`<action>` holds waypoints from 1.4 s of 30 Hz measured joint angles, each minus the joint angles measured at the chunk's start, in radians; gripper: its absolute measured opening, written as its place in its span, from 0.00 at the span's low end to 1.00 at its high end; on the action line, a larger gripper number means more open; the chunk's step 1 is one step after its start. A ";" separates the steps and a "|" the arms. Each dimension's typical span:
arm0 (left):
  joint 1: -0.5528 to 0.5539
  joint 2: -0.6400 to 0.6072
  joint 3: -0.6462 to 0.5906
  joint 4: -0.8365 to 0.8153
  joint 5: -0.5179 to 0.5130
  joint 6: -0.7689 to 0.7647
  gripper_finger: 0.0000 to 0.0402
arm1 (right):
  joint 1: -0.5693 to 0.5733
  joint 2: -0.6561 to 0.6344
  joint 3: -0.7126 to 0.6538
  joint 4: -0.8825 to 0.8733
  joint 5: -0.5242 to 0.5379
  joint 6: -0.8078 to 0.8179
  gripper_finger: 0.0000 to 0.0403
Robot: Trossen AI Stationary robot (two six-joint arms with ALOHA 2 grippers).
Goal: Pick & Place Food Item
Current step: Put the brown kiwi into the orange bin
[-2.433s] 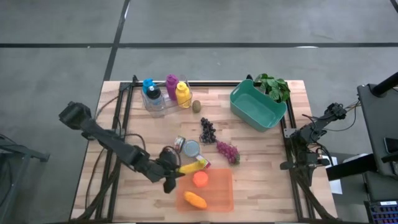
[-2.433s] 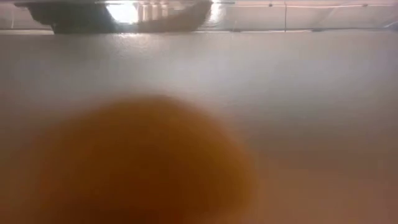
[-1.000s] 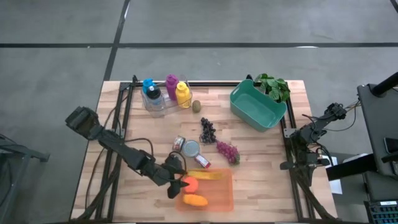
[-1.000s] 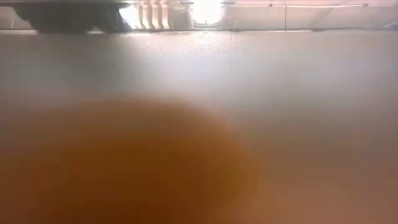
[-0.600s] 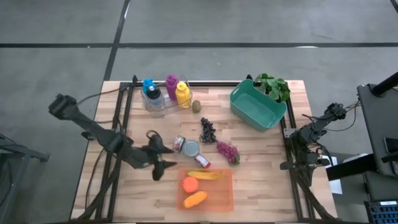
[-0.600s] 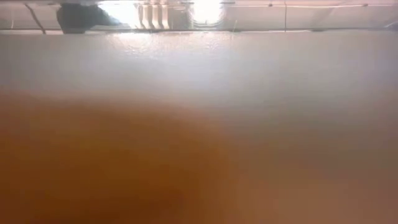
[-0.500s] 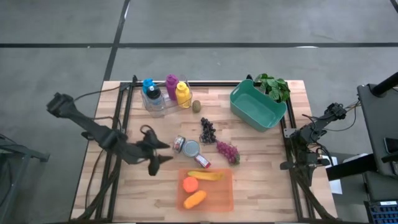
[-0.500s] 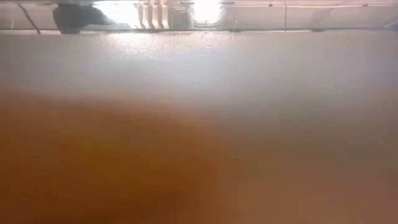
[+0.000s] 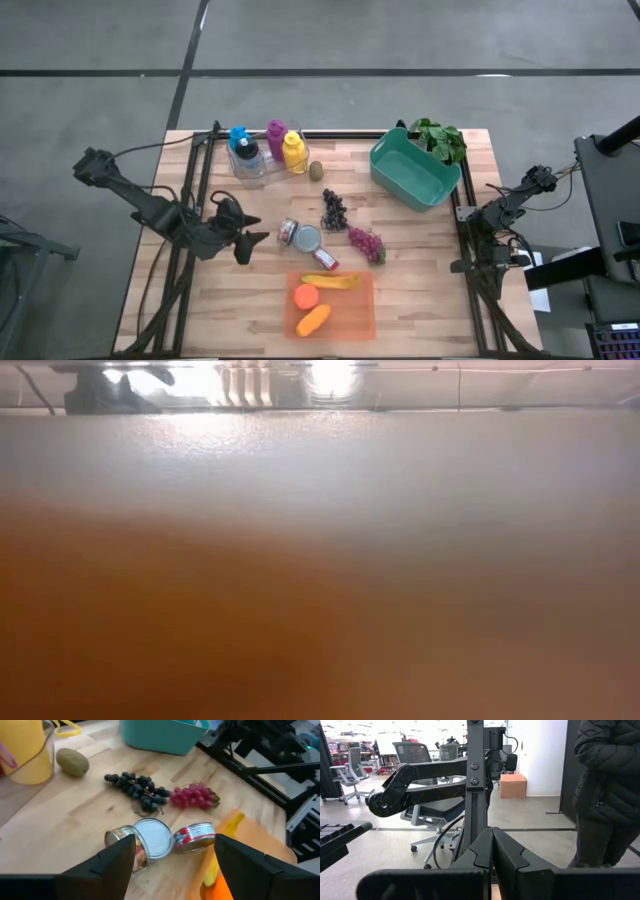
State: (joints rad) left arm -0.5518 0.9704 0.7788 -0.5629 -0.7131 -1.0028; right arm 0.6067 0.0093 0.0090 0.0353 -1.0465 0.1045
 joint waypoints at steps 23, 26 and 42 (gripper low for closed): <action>0.054 -0.147 0.021 0.023 0.144 0.343 0.69 | 0.000 0.000 0.000 0.000 0.000 0.000 0.02; 0.054 -0.236 0.021 0.055 0.344 0.493 0.69 | 0.000 0.000 0.000 0.000 0.000 0.000 0.02; 0.058 -0.363 0.012 0.339 0.080 0.856 0.69 | 0.000 0.000 0.000 0.000 0.000 0.000 0.02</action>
State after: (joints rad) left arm -0.4941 0.6074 0.7910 -0.2242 -0.6327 -0.1463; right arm 0.6064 0.0093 0.0090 0.0353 -1.0466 0.1045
